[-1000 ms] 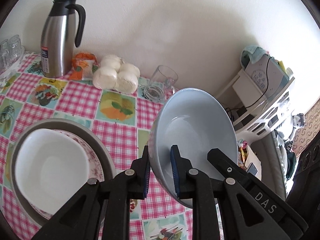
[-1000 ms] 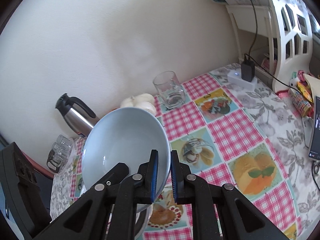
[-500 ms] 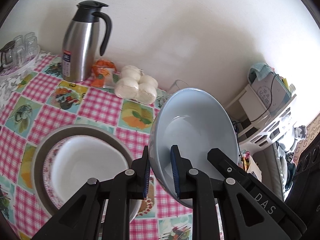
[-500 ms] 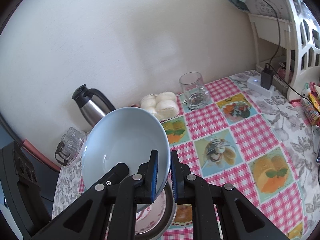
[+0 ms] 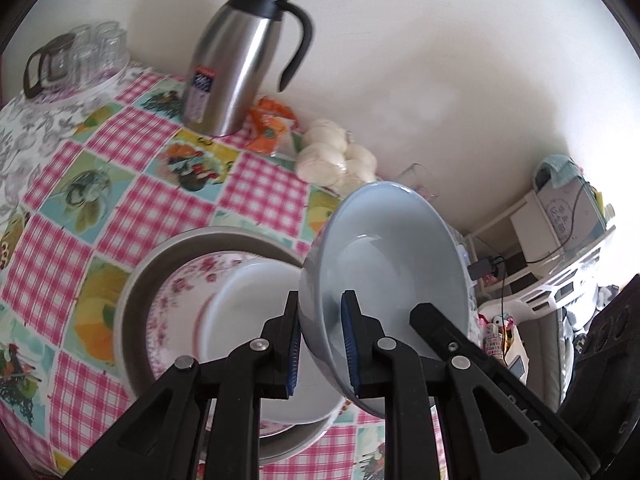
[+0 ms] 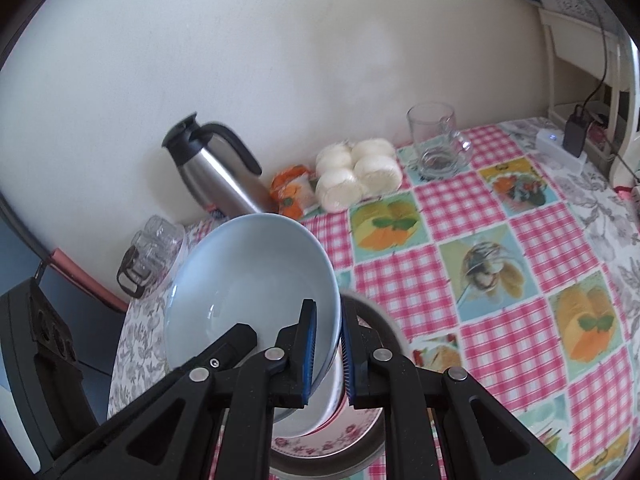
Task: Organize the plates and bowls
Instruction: 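Lower the pale round bowl onto the stacked bowls in the basin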
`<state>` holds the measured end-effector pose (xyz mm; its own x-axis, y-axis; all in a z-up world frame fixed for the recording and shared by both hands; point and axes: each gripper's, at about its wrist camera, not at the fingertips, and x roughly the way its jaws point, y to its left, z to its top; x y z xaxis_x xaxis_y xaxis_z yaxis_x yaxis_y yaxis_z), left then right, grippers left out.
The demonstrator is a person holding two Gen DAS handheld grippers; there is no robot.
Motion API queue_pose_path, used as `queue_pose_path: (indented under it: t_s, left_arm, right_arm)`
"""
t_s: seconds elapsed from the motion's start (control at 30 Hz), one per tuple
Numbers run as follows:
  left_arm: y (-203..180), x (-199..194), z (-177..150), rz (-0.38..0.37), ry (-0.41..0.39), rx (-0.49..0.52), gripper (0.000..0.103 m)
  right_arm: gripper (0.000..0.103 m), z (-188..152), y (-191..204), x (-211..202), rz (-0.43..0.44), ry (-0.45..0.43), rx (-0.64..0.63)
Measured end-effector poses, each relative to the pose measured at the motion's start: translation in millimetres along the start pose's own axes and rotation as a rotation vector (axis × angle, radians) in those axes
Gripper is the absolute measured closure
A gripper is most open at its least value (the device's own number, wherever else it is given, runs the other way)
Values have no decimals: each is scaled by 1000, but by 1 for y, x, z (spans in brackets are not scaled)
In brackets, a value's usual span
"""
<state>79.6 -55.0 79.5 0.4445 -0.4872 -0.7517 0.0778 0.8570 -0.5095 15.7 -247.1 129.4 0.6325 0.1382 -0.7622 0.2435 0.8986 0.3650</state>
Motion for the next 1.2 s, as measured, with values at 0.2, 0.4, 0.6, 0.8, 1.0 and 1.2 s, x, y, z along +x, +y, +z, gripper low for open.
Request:
queue_pose_path:
  t_s: [0.2, 0.4, 0.6, 0.8, 1.0, 1.2]
  left_arm:
    - [20, 5, 1, 40, 48, -20, 83]
    - [26, 8, -4, 75, 89, -6, 81]
    - [29, 12, -12, 98, 125, 10, 76]
    - [25, 10, -13, 107, 126, 26, 70]
    - [22, 3, -12, 104, 110, 30, 64]
    - [18, -2, -12, 110, 105, 44, 60]
  right_arm:
    - [90, -13, 8, 25, -7, 84, -2]
    - [90, -22, 11, 35, -35, 127, -10]
    - [90, -28, 12, 36, -66, 140, -26]
    - [90, -28, 10, 33, -83, 132, -29]
    - [90, -26, 10, 30, -79, 117, -35]
    - [90, -27, 8, 34, -87, 136, -30]
